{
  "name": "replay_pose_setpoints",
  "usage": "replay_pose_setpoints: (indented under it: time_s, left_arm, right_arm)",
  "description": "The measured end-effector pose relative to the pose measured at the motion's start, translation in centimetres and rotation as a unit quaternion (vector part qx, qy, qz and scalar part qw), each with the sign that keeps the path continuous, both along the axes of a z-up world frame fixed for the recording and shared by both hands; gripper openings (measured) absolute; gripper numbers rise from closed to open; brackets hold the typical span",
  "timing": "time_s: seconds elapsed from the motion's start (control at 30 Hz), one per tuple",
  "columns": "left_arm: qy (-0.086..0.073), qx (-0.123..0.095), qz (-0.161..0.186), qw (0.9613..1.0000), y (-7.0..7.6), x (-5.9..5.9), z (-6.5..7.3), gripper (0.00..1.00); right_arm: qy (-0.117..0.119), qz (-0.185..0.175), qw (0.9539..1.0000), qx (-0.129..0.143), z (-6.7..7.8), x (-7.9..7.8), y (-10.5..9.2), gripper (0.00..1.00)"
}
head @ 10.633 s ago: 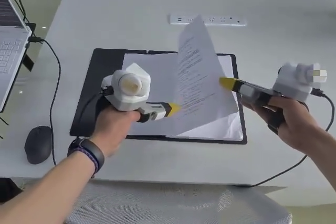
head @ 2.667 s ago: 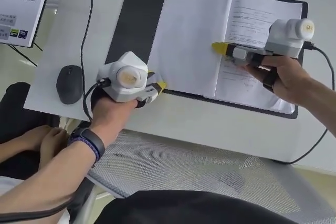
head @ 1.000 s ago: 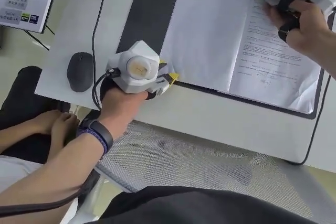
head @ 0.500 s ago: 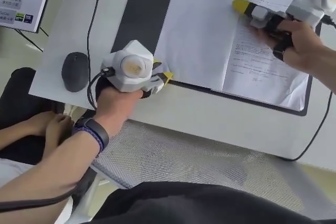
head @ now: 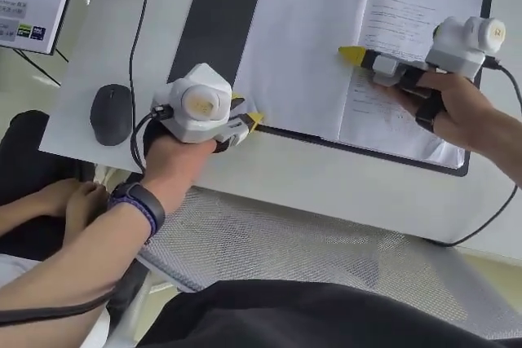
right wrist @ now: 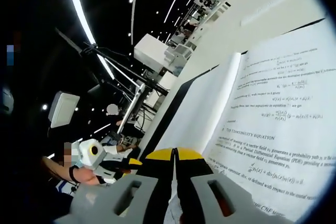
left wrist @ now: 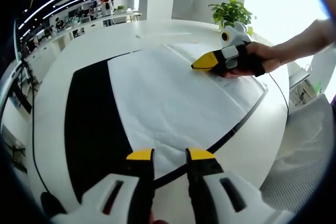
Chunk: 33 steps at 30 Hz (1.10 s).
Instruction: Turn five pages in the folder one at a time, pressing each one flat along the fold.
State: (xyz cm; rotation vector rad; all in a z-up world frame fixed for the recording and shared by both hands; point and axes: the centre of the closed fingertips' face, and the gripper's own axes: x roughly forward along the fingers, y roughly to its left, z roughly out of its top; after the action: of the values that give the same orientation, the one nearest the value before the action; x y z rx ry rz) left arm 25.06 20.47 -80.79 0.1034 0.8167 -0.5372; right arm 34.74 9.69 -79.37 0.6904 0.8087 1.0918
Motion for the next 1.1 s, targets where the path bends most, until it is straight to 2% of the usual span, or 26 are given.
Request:
replay_pose_setpoints:
  time_s: [0.2,0.63,0.87,1.1]
  left_arm:
    - [-0.001,0.001,-0.001,1.0,0.0,0.0,0.0,0.22]
    - [-0.001,0.003,-0.002,1.0,0.0,0.1,-0.3,0.22]
    - [-0.003,0.004,-0.004,1.0,-0.1,0.1,-0.4,0.21]
    - [-0.005,0.004,-0.004,1.0,-0.1,0.1,-0.3,0.22]
  right_arm:
    - [0.001,0.037,0.9993,-0.007,0.3,-3.8,0.6,0.0]
    - [0.008,0.085,0.9962,-0.012,0.8,-10.8,0.9,0.0]
    - [0.015,0.087,0.996,-0.013,0.7,-12.2,0.7,0.0]
    - [0.019,0.083,0.9963,-0.013,0.7,-12.0,0.6,0.0]
